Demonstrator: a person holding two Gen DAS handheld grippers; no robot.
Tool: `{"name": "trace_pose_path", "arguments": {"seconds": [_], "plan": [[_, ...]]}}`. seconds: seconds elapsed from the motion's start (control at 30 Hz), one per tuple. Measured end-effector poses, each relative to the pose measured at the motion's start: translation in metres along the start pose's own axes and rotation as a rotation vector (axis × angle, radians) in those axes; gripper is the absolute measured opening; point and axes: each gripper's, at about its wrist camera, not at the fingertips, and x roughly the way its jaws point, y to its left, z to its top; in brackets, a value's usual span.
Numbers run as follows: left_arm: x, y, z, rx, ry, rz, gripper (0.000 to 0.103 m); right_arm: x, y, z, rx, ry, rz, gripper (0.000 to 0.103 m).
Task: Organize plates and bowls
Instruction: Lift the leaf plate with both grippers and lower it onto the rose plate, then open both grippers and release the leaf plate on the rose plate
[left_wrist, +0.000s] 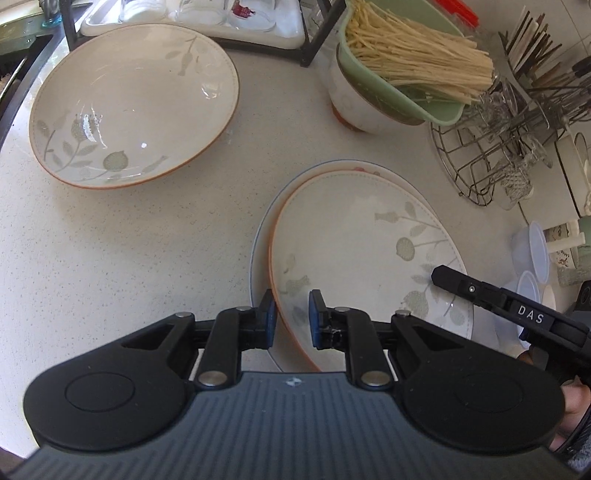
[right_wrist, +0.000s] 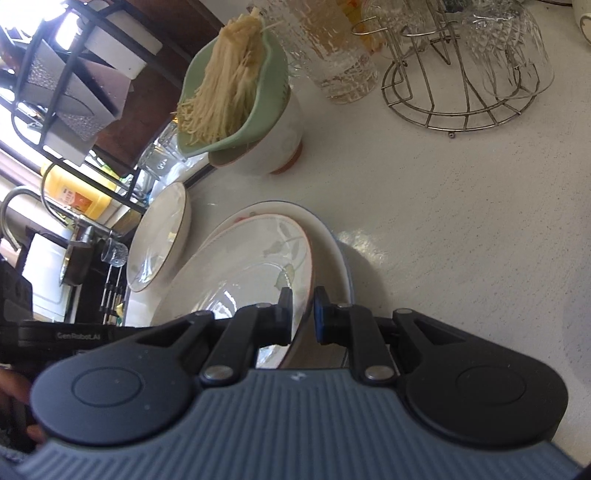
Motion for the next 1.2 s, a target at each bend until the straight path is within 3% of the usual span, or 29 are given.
{"name": "trace_pose_path", "arguments": {"seconds": [0.43, 0.6, 0.87, 1.2], "plan": [[0.005, -0.006, -0.004, 0.023, 0.044, 0.009, 0.022, -0.003, -0.008, -0.006, 0.084, -0.023, -0.038, 0.014], [-0.007, -0.008, -0.008, 0.031, 0.042, 0.005, 0.035, -0.001, -0.001, -0.007, 0.095, -0.027, -0.083, 0.014], [-0.036, -0.009, -0.018, 0.081, -0.027, -0.033, 0.037, 0.0, 0.011, -0.012, 0.111, -0.037, -0.169, 0.014], [-0.078, -0.01, -0.025, 0.14, -0.138, -0.068, 0.037, -0.022, 0.031, -0.016, 0.099, -0.129, -0.241, 0.014]]}}
